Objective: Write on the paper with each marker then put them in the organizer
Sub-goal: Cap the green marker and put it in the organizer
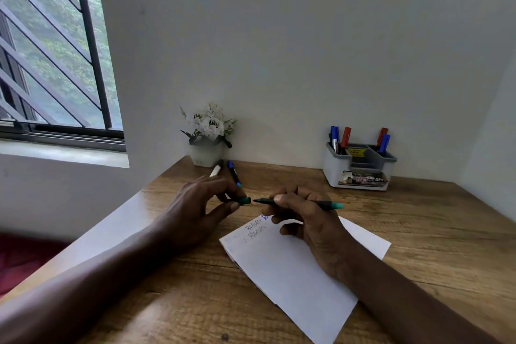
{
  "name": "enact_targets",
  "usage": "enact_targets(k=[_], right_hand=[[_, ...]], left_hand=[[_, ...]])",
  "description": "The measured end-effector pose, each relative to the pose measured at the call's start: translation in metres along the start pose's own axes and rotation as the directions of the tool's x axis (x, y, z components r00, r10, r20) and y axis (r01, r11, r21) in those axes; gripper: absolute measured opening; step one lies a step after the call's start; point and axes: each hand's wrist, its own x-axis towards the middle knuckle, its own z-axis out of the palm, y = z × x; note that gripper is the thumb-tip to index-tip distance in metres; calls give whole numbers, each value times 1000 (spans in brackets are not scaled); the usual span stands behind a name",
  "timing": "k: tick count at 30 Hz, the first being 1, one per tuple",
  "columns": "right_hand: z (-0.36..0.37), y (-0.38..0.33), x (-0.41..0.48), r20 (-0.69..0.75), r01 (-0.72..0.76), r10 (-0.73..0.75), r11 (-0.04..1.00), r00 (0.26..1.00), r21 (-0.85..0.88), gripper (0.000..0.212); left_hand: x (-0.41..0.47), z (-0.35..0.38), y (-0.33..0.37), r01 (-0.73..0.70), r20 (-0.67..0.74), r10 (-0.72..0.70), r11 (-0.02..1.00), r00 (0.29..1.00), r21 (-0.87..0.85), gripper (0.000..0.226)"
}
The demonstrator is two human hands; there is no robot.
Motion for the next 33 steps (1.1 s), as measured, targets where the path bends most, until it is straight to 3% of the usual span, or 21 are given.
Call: enact_targets(k=[11,16,22,25,29,33], right_hand=[[1,2,-2,32,49,-47,997,998,-61,12],[0,2,-1,25,61,-60,998,998,-15,4],[-2,1,-1,37,153,-150,981,988,-118,12],[1,-1,-3,66,181,-175,978,982,-106,25],[7,-3,-7,85,209,-202,975,976,-82,26],[10,-3,-9,79,208,-206,978,975,-28,19]], left_hand=[[-1,-3,9,-58,9,58,998,998,-27,21],[-1,-7,9,-56,-7,56,992,998,-110,20],[-5,-7,8,-11,18,16,960,1000,-280,17],[-4,-6,16,-3,47,27,892,999,-453,14],[-7,-6,25,55,105,29,700,994,-713,13],[-9,-7,26,123,134,-26,600,991,-790,7]])
